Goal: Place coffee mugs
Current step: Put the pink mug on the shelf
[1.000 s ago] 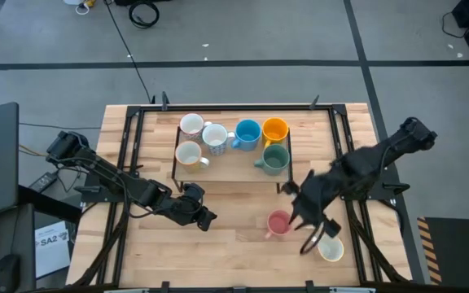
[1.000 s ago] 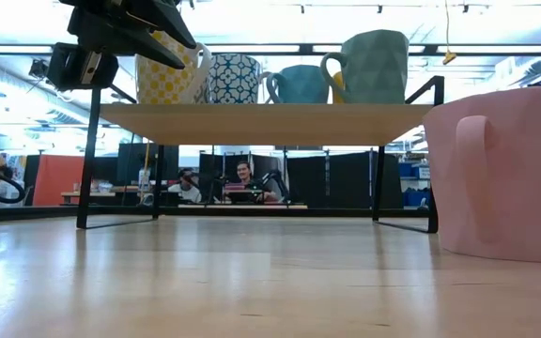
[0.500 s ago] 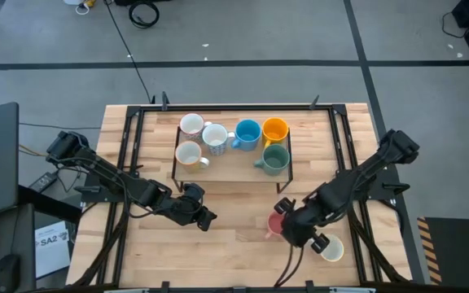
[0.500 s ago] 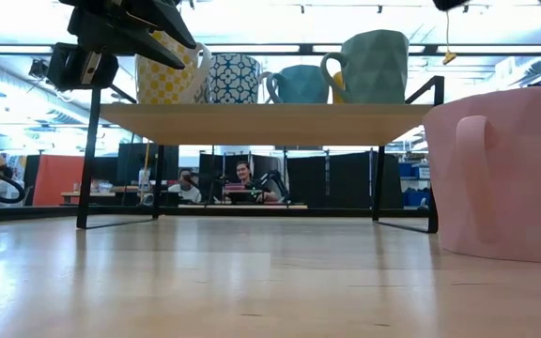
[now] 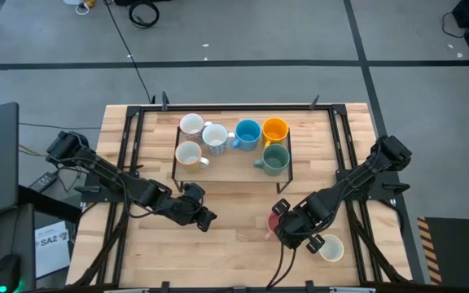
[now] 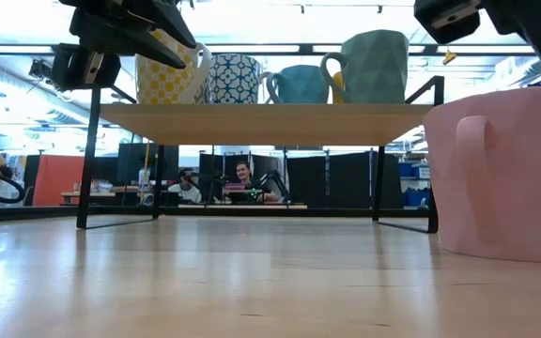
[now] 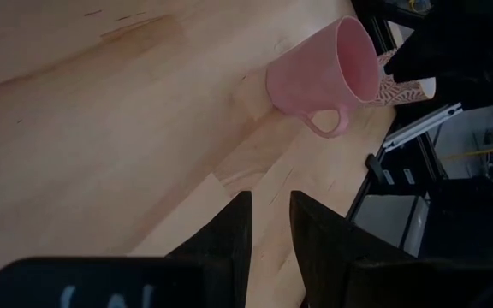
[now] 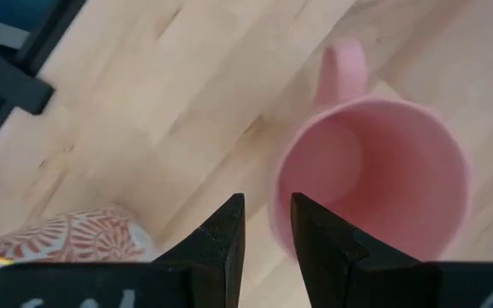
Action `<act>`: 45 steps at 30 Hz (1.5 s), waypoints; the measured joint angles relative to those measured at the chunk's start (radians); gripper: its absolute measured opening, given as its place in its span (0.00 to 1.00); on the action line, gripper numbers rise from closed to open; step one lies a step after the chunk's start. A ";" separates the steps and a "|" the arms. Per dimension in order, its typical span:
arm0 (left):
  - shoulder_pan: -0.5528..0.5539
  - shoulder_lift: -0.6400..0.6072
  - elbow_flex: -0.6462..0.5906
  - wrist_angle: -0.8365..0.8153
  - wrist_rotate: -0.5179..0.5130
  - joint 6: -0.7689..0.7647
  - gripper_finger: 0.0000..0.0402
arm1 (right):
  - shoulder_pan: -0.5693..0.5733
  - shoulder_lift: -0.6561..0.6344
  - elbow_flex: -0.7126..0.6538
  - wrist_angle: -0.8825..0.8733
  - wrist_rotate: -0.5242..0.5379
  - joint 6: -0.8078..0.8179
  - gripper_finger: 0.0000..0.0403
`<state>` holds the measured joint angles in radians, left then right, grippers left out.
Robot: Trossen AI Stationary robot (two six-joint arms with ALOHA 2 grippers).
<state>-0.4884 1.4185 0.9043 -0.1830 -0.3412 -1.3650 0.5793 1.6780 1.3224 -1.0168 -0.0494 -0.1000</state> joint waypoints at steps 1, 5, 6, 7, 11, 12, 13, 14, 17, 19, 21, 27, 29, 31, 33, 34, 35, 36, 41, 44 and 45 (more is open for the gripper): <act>0.000 0.000 0.000 0.000 -0.004 0.011 0.22 | 0.000 0.001 0.000 0.001 -0.007 0.001 0.25; 0.000 0.000 0.000 0.004 -0.023 0.016 0.22 | 0.001 0.004 0.000 -0.008 -0.035 0.003 0.25; 0.000 0.000 0.000 0.004 -0.025 0.017 0.22 | 0.003 0.005 0.000 -0.008 -0.038 0.004 0.25; 0.000 0.000 0.000 0.006 -0.025 0.016 0.22 | 0.006 0.005 0.000 -0.008 -0.038 0.004 0.25; 0.000 0.000 0.000 0.008 -0.025 0.017 0.22 | 0.013 0.005 0.000 -0.009 -0.025 -0.006 0.25; 0.000 0.000 0.000 0.008 -0.025 0.017 0.22 | 0.013 0.005 0.000 -0.010 -0.025 -0.008 0.25; 0.000 0.000 0.000 0.008 -0.025 0.017 0.22 | 0.013 0.005 -0.001 -0.010 -0.024 -0.011 0.25; 0.000 0.000 0.000 0.010 -0.025 0.017 0.22 | 0.013 0.005 -0.002 -0.007 -0.024 -0.013 0.25; 0.000 0.000 0.000 0.019 -0.025 0.017 0.22 | 0.013 0.005 -0.018 0.000 -0.012 -0.010 0.25; 0.000 0.000 0.000 0.018 -0.025 0.019 0.22 | 0.013 0.005 -0.034 0.006 0.009 -0.001 0.25; 0.000 0.000 0.000 0.018 -0.025 0.020 0.22 | 0.013 0.005 -0.053 0.013 0.034 0.001 0.25; 0.000 0.000 0.000 0.018 -0.025 0.042 0.22 | 0.013 0.005 -0.087 0.048 0.106 0.004 0.25; 0.000 0.000 0.000 0.018 -0.025 0.042 0.22 | 0.013 0.005 -0.097 0.068 0.107 0.006 0.25; 0.000 0.000 0.000 0.021 -0.025 0.042 0.22 | 0.013 0.005 -0.111 0.092 0.107 0.026 0.25; 0.000 0.000 0.000 0.029 -0.025 0.042 0.22 | 0.013 0.005 -0.120 0.105 0.103 0.026 0.25; 0.000 0.000 0.000 0.034 -0.025 0.043 0.22 | 0.012 0.005 -0.125 0.108 0.097 0.024 0.25; 0.000 0.000 0.000 0.039 -0.025 0.043 0.22 | 0.012 0.005 -0.129 0.108 0.088 0.022 0.25; 0.000 0.000 0.000 0.043 -0.025 0.043 0.22 | 0.012 0.005 -0.133 0.108 0.086 0.022 0.25; 0.000 0.000 0.000 0.049 -0.025 0.042 0.22 | 0.012 0.005 -0.136 0.112 0.086 0.026 0.24; 0.000 0.000 0.000 0.054 -0.025 0.042 0.22 | 0.012 0.005 -0.136 0.114 0.086 0.018 0.19; 0.000 0.000 0.000 0.055 -0.025 0.042 0.22 | 0.013 0.005 -0.136 0.116 0.086 0.018 0.16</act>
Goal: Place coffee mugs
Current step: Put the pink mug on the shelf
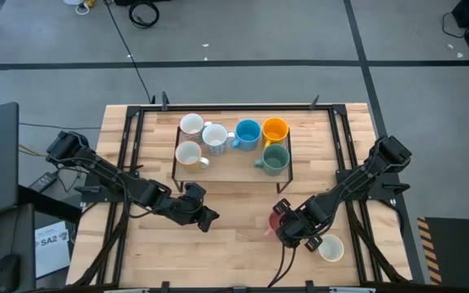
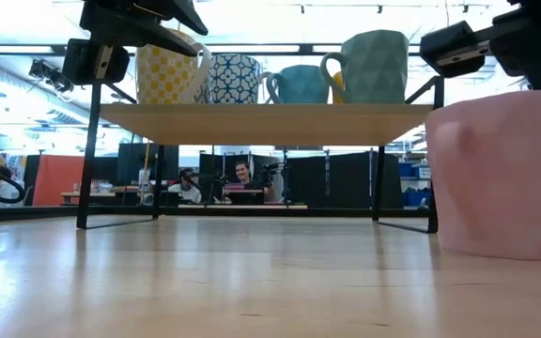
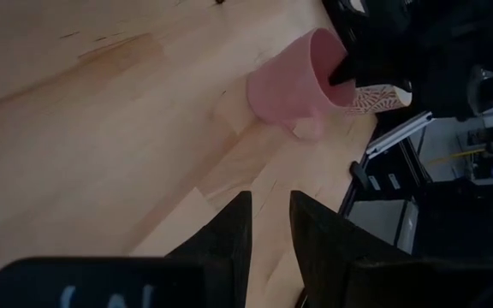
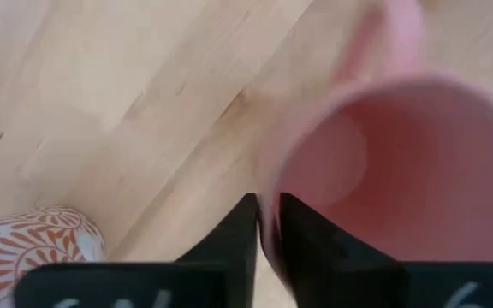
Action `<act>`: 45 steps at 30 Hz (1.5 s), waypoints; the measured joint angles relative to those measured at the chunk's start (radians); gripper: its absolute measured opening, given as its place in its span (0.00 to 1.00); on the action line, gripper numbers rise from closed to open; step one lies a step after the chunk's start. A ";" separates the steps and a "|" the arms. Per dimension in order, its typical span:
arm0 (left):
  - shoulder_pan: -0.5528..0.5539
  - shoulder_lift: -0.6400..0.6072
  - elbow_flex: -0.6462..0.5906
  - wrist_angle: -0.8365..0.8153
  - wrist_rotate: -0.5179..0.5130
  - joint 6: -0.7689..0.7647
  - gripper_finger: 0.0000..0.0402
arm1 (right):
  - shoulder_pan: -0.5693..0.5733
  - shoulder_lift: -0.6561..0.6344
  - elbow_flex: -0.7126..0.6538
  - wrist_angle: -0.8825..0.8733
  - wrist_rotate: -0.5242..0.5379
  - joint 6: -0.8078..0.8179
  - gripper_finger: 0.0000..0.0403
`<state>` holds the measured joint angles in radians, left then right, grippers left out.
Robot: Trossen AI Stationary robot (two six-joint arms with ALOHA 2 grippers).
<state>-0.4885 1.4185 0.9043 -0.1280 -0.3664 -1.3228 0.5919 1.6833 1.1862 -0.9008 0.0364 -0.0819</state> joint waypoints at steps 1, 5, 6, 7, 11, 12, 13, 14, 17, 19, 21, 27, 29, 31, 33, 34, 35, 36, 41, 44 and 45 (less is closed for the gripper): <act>0.000 0.000 0.000 0.000 0.000 0.000 0.22 | 0.000 0.000 0.000 0.001 0.000 0.000 0.13; 0.000 0.000 0.000 0.000 0.000 0.000 0.22 | 0.000 -0.002 0.000 0.002 0.008 -0.008 0.06; 0.000 0.000 0.000 0.000 0.000 0.000 0.22 | 0.000 -0.002 0.000 0.002 0.008 -0.018 0.06; 0.000 0.000 0.000 0.001 0.000 0.000 0.22 | 0.000 -0.002 0.001 0.003 0.010 -0.024 0.06; -0.001 0.000 0.000 0.007 0.006 0.000 0.22 | 0.000 0.000 0.026 0.005 0.032 -0.081 0.06; -0.004 0.000 0.000 0.007 0.008 0.000 0.22 | 0.000 0.000 0.039 0.002 0.032 -0.103 0.06; -0.008 0.000 0.000 0.006 0.009 0.000 0.22 | 0.000 0.000 0.054 0.002 0.033 -0.125 0.06; -0.012 0.000 0.000 0.006 0.009 0.000 0.22 | -0.001 0.000 0.070 0.002 0.033 -0.152 0.06; -0.029 0.000 0.000 0.006 0.011 0.000 0.22 | -0.009 0.000 0.122 -0.012 0.037 -0.236 0.06; -0.039 0.000 0.000 0.006 0.011 0.000 0.22 | -0.018 0.000 0.162 -0.019 0.038 -0.283 0.06; -0.048 0.000 0.000 0.006 0.012 -0.001 0.22 | -0.031 0.000 0.209 -0.021 0.038 -0.323 0.06; -0.055 0.000 0.000 0.006 0.009 -0.001 0.22 | -0.096 0.000 0.374 -0.063 0.040 -0.456 0.06; -0.055 0.000 0.000 0.005 -0.002 -0.001 0.22 | -0.128 0.000 0.428 -0.072 0.042 -0.513 0.06; -0.055 0.000 0.000 0.005 -0.006 -0.001 0.22 | -0.165 0.000 0.481 -0.079 0.042 -0.568 0.06; -0.055 0.000 0.000 0.005 -0.007 -0.001 0.22 | -0.204 0.000 0.525 -0.077 0.043 -0.621 0.06; -0.055 0.000 0.000 0.005 -0.007 -0.003 0.22 | -0.225 0.000 0.545 -0.080 0.043 -0.644 0.06; -0.055 0.000 0.000 0.005 -0.007 -0.006 0.22 | -0.247 0.000 0.561 -0.086 0.043 -0.663 0.06; -0.055 0.000 0.000 0.005 -0.007 -0.014 0.22 | -0.269 -0.001 0.573 -0.091 0.043 -0.682 0.06; -0.055 0.000 0.000 0.005 -0.007 -0.032 0.22 | -0.375 -0.002 0.594 -0.101 0.033 -0.772 0.06; -0.055 0.000 0.000 0.005 -0.007 -0.034 0.22 | -0.431 -0.002 0.594 -0.103 -0.019 -0.803 0.06; -0.055 0.000 0.000 0.005 -0.007 -0.034 0.22 | -0.448 -0.002 0.594 -0.102 -0.029 -0.811 0.06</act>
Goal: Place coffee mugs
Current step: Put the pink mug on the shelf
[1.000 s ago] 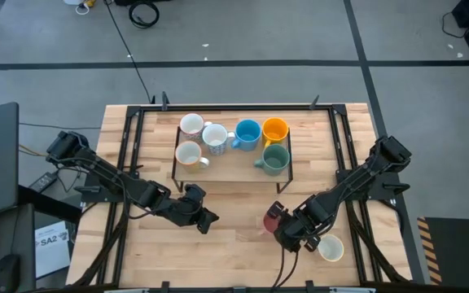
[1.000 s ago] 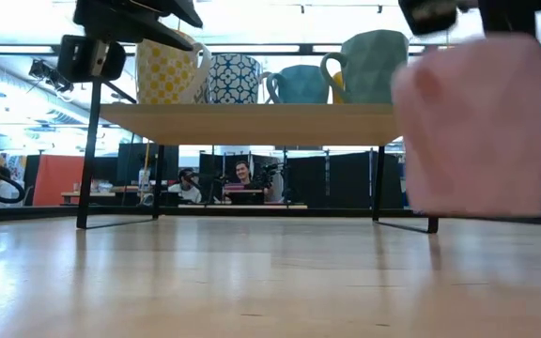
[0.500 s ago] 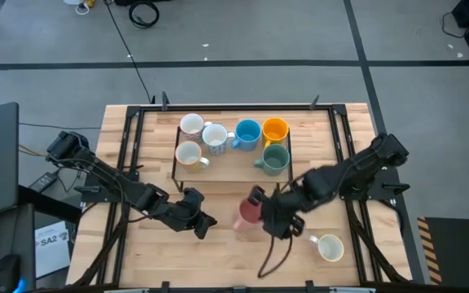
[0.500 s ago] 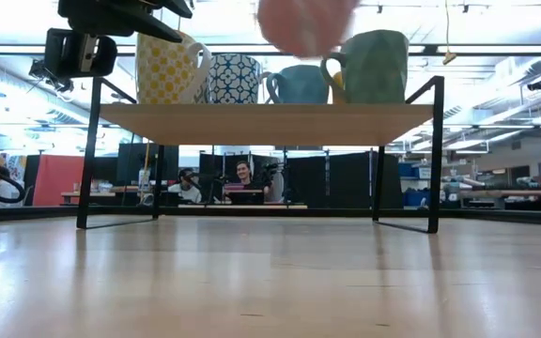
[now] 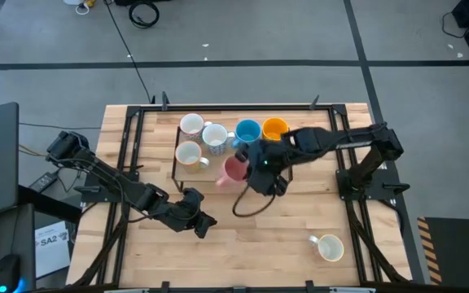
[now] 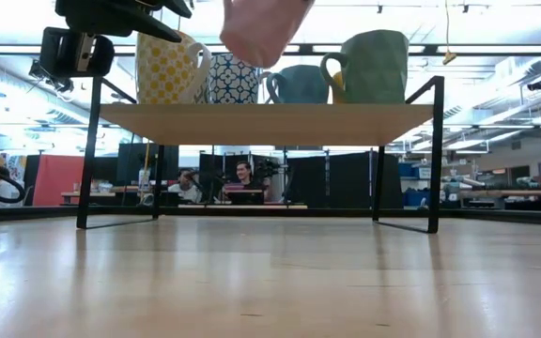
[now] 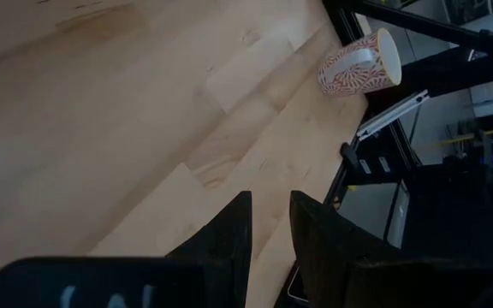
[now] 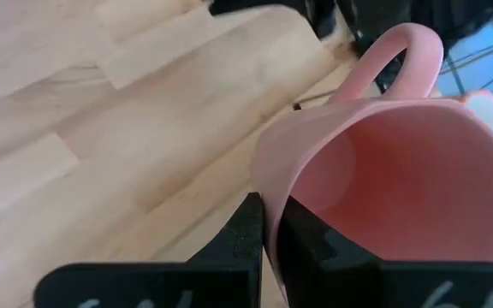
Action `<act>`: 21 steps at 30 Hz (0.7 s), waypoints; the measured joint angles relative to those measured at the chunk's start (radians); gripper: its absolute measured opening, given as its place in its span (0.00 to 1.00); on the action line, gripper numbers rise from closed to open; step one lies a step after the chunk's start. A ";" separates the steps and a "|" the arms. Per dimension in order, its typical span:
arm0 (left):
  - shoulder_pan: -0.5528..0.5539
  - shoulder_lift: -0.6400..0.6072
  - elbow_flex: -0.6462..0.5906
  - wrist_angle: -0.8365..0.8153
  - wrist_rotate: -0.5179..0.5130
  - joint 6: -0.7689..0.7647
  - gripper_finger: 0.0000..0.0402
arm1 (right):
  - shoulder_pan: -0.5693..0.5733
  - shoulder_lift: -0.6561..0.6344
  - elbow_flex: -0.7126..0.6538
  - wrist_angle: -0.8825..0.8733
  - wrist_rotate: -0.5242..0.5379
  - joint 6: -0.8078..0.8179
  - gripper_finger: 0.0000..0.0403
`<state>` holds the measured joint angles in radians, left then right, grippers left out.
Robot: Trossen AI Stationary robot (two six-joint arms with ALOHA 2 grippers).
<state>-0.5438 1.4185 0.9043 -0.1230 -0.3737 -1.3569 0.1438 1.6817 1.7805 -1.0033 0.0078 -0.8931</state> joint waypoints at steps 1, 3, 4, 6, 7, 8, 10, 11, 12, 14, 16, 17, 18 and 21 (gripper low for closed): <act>0.000 0.000 0.000 0.000 0.000 0.001 0.22 | -0.016 0.000 0.000 0.002 -0.005 -0.005 0.06; 0.000 0.000 0.000 0.000 0.000 0.009 0.22 | -0.044 0.000 0.000 0.004 -0.008 -0.008 0.06; 0.000 0.000 0.000 0.000 0.000 0.013 0.22 | -0.059 0.000 0.000 0.004 -0.008 -0.008 0.06; 0.000 0.000 0.000 0.000 -0.001 0.015 0.22 | -0.085 0.000 0.000 0.004 -0.008 -0.008 0.06; 0.000 0.000 0.000 0.000 -0.001 0.015 0.22 | -0.097 0.000 0.000 0.004 -0.008 -0.008 0.06; 0.000 0.000 0.000 0.000 -0.001 0.015 0.22 | -0.109 0.000 0.000 0.003 -0.008 -0.008 0.06; 0.000 0.000 0.000 0.000 -0.001 0.015 0.22 | -0.130 0.000 0.000 0.001 -0.009 -0.008 0.06; 0.000 0.000 0.000 0.000 -0.001 0.015 0.22 | -0.139 0.000 0.000 -0.003 -0.015 -0.008 0.06; 0.000 0.000 0.000 0.000 -0.001 0.016 0.22 | -0.149 0.000 0.000 -0.009 -0.029 -0.006 0.06; 0.000 0.000 0.000 0.000 -0.001 0.016 0.22 | -0.166 0.000 0.000 -0.038 -0.058 -0.003 0.06; 0.000 0.000 0.000 0.000 -0.001 0.019 0.22 | -0.178 0.000 0.000 -0.076 -0.072 -0.001 0.06; 0.000 0.000 0.000 0.000 -0.001 0.018 0.22 | -0.182 0.000 0.000 -0.090 -0.072 -0.001 0.06; 0.000 0.000 0.000 0.000 -0.001 0.018 0.22 | -0.186 0.001 0.000 -0.094 -0.072 -0.001 0.06; 0.000 0.000 0.000 0.000 0.000 0.018 0.22 | -0.188 0.001 0.000 -0.097 -0.072 0.001 0.06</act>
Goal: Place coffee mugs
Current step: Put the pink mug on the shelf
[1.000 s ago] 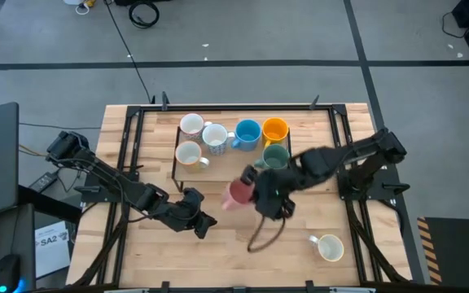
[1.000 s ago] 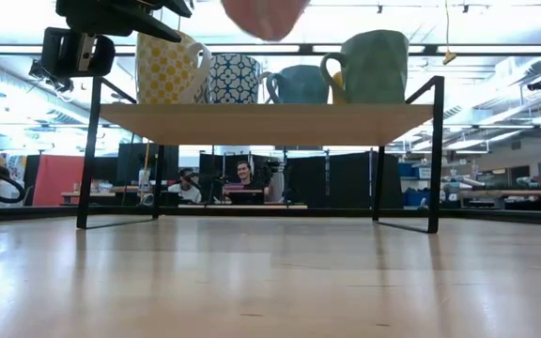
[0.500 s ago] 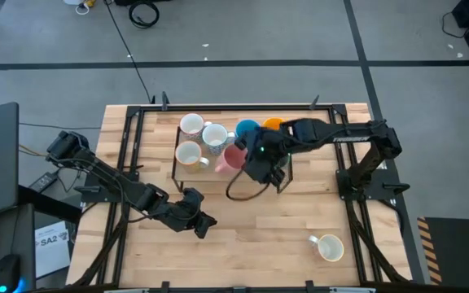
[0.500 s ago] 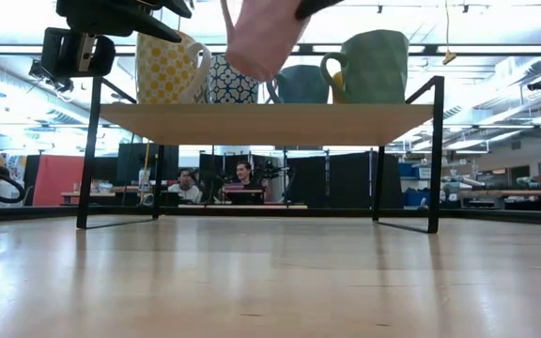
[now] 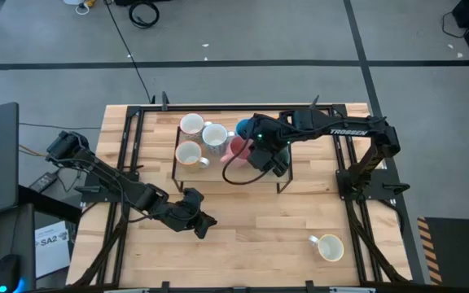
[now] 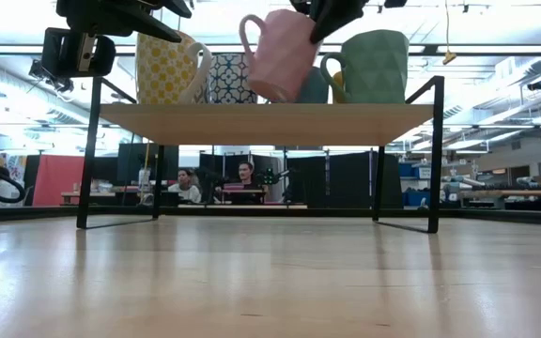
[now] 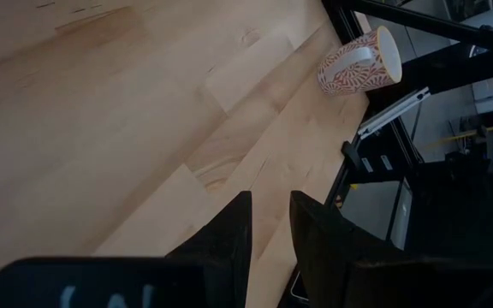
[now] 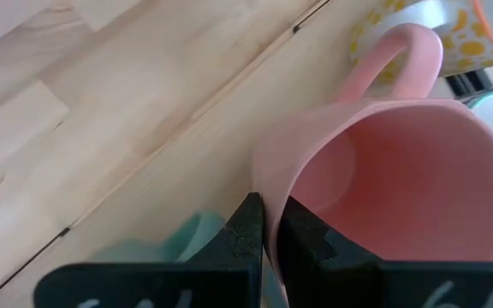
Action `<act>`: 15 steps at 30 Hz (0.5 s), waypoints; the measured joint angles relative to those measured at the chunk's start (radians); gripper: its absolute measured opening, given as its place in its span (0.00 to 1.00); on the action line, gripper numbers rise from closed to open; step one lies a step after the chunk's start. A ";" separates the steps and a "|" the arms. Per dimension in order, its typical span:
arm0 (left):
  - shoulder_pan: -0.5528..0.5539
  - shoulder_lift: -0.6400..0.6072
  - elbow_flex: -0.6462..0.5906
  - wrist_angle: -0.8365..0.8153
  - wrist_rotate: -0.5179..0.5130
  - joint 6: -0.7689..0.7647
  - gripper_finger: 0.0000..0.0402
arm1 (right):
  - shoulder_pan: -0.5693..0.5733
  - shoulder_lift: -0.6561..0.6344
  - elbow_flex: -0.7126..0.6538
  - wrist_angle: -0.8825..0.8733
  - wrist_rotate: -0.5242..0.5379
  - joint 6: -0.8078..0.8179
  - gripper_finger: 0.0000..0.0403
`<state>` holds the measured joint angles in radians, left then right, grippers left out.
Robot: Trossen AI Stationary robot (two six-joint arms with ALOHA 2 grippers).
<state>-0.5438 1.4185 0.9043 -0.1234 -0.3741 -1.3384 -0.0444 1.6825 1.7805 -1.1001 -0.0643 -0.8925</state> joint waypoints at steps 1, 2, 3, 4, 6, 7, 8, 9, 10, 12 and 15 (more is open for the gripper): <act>0.000 0.000 0.000 0.000 0.000 0.000 0.22 | 0.000 0.000 0.000 -0.006 0.000 0.000 0.06; 0.000 0.000 0.000 0.000 0.000 0.000 0.22 | 0.001 0.000 0.000 -0.014 0.000 -0.001 0.06; 0.000 0.000 0.000 0.000 0.000 0.000 0.22 | 0.001 0.000 0.000 -0.021 0.000 -0.001 0.06; 0.000 0.000 0.000 0.000 0.000 0.000 0.22 | 0.001 0.000 0.000 -0.025 -0.001 -0.003 0.06; 0.000 0.000 0.000 0.000 0.000 0.000 0.22 | 0.001 0.000 0.000 -0.029 -0.002 -0.006 0.06; 0.000 0.000 0.000 0.000 0.000 0.000 0.22 | 0.001 0.000 0.000 -0.035 -0.002 -0.006 0.06; 0.000 0.000 0.000 0.000 0.000 0.000 0.22 | 0.001 0.000 0.000 -0.044 -0.002 -0.007 0.06; 0.000 0.000 0.000 0.000 0.000 0.000 0.22 | 0.001 0.000 0.000 -0.056 -0.002 -0.008 0.06; 0.000 0.000 0.000 0.000 0.000 0.000 0.22 | 0.001 0.000 0.000 -0.070 -0.002 -0.009 0.06; 0.000 0.000 0.000 0.000 0.000 0.000 0.22 | 0.001 0.000 0.000 -0.091 -0.002 -0.009 0.06; 0.000 0.000 0.000 0.000 0.000 0.000 0.22 | 0.005 0.000 0.000 -0.107 -0.004 -0.009 0.06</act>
<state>-0.5438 1.4185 0.9043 -0.1234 -0.3744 -1.3384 -0.0399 1.6825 1.7805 -1.2070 -0.0684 -0.9012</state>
